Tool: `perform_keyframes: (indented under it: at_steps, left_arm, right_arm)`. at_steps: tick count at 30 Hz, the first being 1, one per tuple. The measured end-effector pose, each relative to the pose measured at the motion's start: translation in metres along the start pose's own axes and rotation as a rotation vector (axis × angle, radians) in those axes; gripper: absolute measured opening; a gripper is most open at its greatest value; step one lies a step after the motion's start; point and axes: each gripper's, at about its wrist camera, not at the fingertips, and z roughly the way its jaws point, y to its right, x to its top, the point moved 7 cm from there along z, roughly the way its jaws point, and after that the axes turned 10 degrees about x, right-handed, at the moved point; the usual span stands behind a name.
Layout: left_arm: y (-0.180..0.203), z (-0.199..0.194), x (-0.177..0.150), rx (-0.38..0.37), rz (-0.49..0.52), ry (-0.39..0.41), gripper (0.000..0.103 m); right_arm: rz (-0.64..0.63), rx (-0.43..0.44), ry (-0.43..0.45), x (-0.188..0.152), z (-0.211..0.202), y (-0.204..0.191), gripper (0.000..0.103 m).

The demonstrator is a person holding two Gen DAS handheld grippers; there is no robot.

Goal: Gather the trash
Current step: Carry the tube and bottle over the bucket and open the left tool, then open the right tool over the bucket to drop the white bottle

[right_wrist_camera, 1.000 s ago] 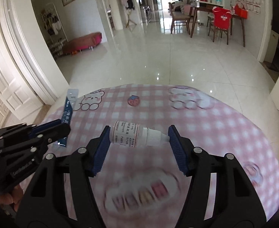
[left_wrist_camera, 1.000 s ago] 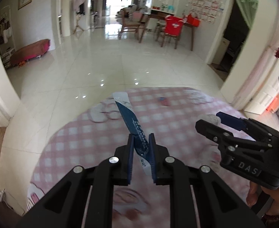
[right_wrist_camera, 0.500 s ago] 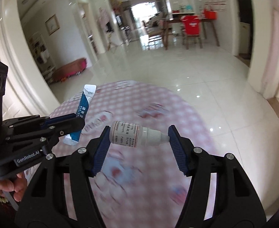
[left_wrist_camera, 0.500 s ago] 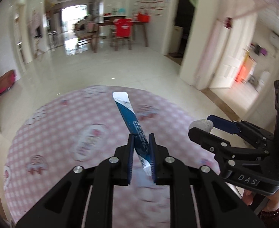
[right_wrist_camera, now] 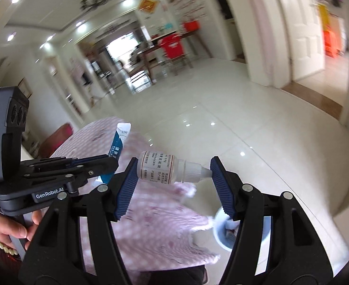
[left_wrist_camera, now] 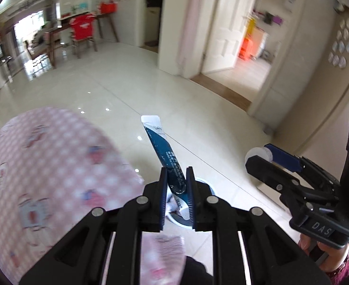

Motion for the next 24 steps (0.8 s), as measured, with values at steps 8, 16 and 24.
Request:
perform_keyframes:
  at_steps: [8,16,24]
  left_arm:
    - [0.077,0.047,0.004,-0.043,0.083,-0.065,0.016]
    - [0.084,0.064,-0.001,-0.01,0.084,-0.084,0.073]
    - [0.065,0.065,0.0,0.021,0.031,-0.097,0.074]
  right_arm:
    - [0.178,-0.103,0.119,-0.013,-0.045,0.072,0.061]
    - [0.222,-0.135,0.148,-0.03,-0.065,0.095,0.061]
    - [0.219,-0.119,0.122,-0.026,-0.05,0.089,0.061]
